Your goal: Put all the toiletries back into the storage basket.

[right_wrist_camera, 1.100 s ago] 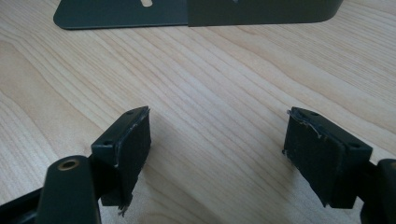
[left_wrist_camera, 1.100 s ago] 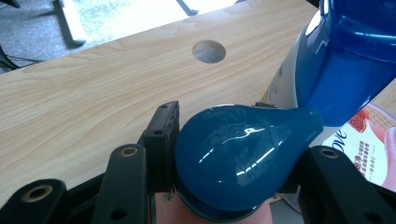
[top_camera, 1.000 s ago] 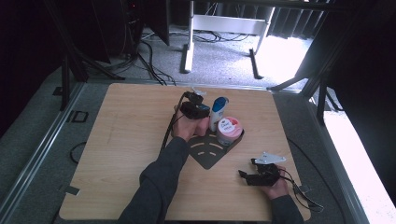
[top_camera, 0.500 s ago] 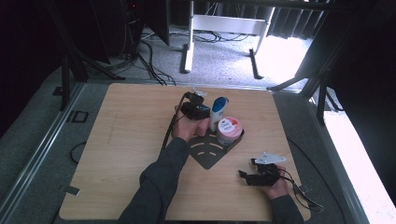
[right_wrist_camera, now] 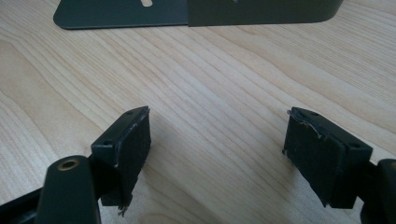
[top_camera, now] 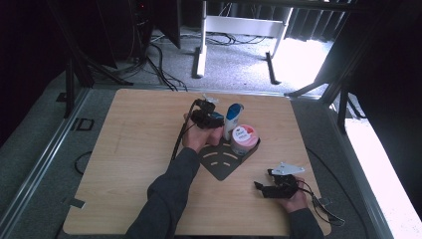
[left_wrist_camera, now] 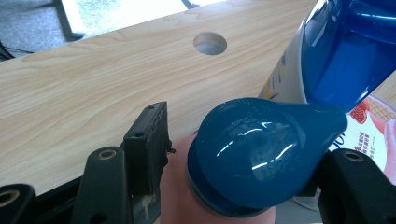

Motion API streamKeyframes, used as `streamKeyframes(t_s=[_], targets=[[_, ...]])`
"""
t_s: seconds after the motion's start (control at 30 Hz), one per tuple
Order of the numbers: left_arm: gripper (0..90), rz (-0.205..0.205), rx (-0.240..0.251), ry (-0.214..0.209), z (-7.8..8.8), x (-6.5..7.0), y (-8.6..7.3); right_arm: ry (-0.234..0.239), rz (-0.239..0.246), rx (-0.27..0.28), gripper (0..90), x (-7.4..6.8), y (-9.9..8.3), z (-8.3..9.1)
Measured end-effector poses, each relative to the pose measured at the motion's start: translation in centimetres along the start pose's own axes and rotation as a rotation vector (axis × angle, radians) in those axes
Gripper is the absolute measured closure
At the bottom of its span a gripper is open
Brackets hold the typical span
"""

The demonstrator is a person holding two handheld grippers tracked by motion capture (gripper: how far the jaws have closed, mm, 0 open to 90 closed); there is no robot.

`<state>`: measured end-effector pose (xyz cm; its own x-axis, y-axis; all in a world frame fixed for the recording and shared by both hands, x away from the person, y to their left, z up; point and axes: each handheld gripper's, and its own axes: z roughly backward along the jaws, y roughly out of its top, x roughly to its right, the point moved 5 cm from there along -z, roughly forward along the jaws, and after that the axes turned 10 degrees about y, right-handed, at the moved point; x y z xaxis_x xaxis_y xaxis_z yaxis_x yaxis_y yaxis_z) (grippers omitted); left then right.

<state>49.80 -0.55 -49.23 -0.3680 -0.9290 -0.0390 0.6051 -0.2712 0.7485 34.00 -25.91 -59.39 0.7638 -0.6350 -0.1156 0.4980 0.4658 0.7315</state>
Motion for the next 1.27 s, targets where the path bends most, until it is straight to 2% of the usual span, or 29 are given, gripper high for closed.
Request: streamKeyframes(t_s=[0.13,0.27,0.5,0.67,0.8,1.03,1.07,1.17,1.27], targets=[[38.8,0.000,0.001,-0.004,0.2,0.0,-0.2,0.000,-0.001,0.000,22.5,0.0,0.0,0.0],[35.8,-0.016,0.009,-0.014,0.6,0.2,-0.5,0.000,-0.001,-0.001,22.5,0.0,0.0,0.0],[34.8,-0.035,0.032,-0.014,2.0,0.2,-0.3,0.000,0.000,0.000,22.5,0.0,0.0,0.0],[34.3,-0.047,0.029,-0.024,2.9,0.1,-0.9,0.000,-0.001,0.000,22.5,0.0,0.0,0.0],[33.9,-0.062,0.023,-0.033,3.6,-0.1,-2.1,0.000,0.000,-0.001,22.5,0.0,0.0,0.0],[33.9,-0.049,0.031,-0.049,5.0,-1.3,-4.0,0.000,0.000,-0.001,22.5,0.0,0.0,0.0],[33.9,-0.040,0.033,-0.052,5.7,-1.9,-5.0,0.000,0.000,-0.001,22.5,0.0,0.0,0.0],[33.9,-0.010,0.039,-0.053,6.4,-2.8,-6.3,0.000,0.000,-0.001,22.5,0.0,0.0,0.0],[33.8,-0.018,0.029,-0.017,6.9,-4.0,-8.3,0.000,0.000,-0.001,22.5,0.0,0.0,0.0]])
